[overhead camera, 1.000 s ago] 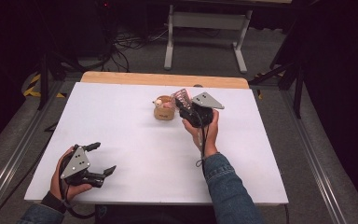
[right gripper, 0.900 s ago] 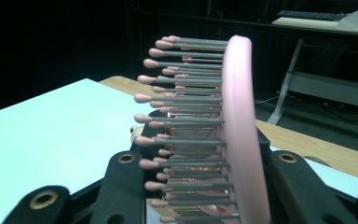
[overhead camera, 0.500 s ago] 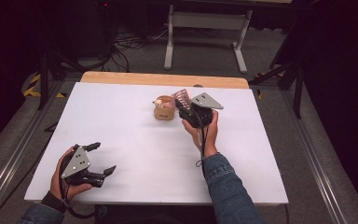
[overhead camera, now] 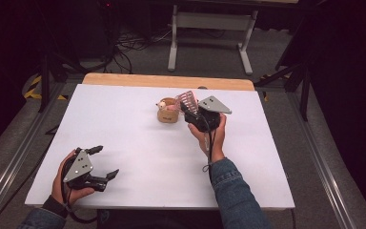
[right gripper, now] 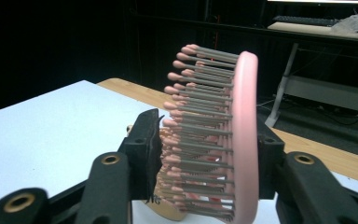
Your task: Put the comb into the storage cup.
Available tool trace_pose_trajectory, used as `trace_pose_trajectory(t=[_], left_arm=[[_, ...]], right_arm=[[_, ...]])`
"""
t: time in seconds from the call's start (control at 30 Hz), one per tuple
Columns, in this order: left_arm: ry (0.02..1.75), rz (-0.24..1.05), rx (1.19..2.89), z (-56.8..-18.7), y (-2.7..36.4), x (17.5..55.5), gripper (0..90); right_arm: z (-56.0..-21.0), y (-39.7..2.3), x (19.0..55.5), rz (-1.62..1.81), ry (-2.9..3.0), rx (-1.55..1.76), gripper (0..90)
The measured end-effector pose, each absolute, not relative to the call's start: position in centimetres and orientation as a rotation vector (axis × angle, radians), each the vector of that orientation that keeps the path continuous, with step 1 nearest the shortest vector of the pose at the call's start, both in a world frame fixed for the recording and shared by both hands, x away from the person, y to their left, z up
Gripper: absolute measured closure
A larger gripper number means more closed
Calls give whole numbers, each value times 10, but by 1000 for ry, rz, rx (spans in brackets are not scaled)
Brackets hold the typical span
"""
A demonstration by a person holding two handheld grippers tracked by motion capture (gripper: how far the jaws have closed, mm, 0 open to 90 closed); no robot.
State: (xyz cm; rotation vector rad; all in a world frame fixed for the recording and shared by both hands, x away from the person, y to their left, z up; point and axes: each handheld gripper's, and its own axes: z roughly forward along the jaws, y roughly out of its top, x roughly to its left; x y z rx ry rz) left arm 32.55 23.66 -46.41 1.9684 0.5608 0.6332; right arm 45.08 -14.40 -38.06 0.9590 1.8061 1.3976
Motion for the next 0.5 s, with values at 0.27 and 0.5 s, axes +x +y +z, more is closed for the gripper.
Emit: trace_pose_trajectory(t=[0.27,0.5], left_arm=[[562,634,1966,-464,237,325,69],[561,637,1970,-464,237,325,70]], right_arm=[[-381,-146,448,1403,1810,962,499],[-383,-148,446,1389,1813,964,462]])
